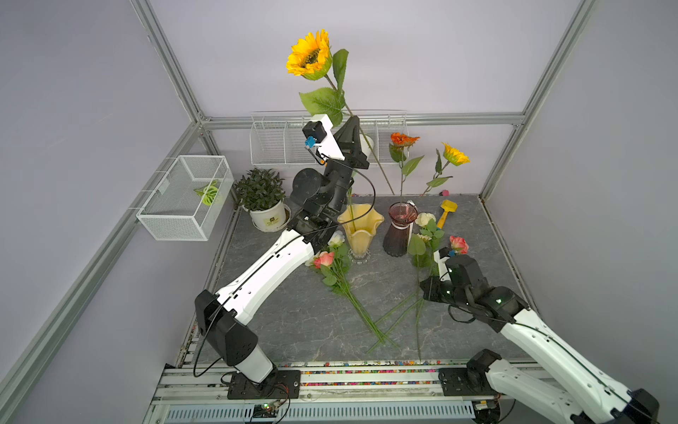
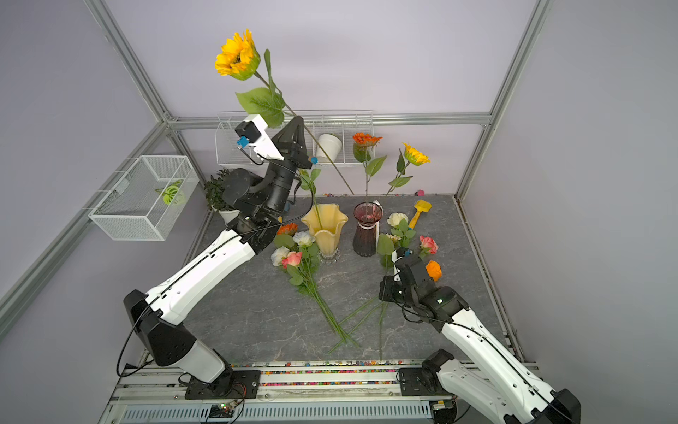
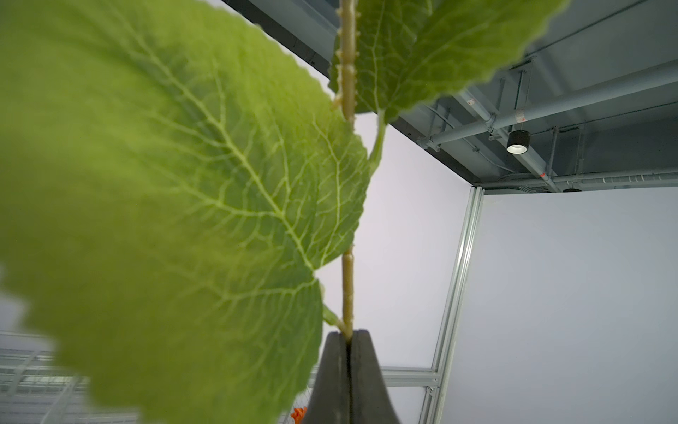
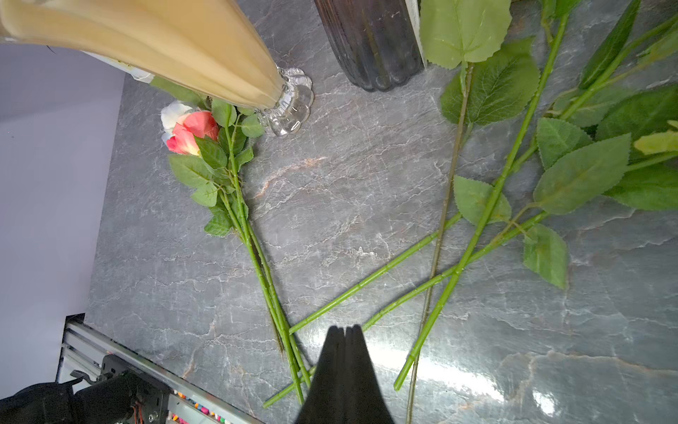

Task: Arrange the flowers in different vases according to their variety
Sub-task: Insert the flower into the vase.

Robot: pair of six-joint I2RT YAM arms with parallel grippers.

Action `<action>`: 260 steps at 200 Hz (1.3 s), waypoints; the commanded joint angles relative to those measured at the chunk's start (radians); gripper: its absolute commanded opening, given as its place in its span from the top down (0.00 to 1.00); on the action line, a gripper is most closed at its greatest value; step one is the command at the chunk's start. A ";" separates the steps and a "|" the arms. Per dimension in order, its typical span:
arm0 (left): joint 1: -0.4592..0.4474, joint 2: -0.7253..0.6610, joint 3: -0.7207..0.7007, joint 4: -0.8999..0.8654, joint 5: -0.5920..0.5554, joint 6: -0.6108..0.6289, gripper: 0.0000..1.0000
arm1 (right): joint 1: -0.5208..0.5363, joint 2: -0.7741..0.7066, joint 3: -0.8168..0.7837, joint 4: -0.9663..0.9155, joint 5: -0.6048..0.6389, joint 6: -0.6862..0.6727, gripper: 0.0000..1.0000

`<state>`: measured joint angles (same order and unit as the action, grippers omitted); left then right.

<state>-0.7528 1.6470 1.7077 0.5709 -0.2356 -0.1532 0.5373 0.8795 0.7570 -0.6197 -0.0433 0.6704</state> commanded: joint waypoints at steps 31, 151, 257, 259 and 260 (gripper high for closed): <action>0.001 0.153 0.058 0.023 0.042 -0.076 1.00 | -0.001 -0.018 -0.025 0.002 0.031 0.008 1.00; -0.046 0.303 0.011 -0.026 0.051 -0.028 1.00 | -0.058 -0.034 -0.030 -0.028 0.010 -0.024 1.00; -0.096 0.180 -0.183 -0.271 0.025 -0.109 0.28 | -0.112 -0.082 -0.015 -0.077 -0.001 -0.047 1.00; -0.097 0.177 -0.183 -0.280 0.025 -0.109 0.26 | -0.113 -0.084 -0.016 -0.078 -0.002 -0.046 1.00; -0.097 0.176 -0.182 -0.284 0.025 -0.109 0.25 | -0.114 -0.084 -0.016 -0.077 -0.001 -0.047 1.00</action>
<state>-0.8459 1.9045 1.5204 0.3672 -0.2123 -0.2348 0.4343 0.8181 0.7460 -0.6704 -0.0349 0.6392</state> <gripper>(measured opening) 0.645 0.059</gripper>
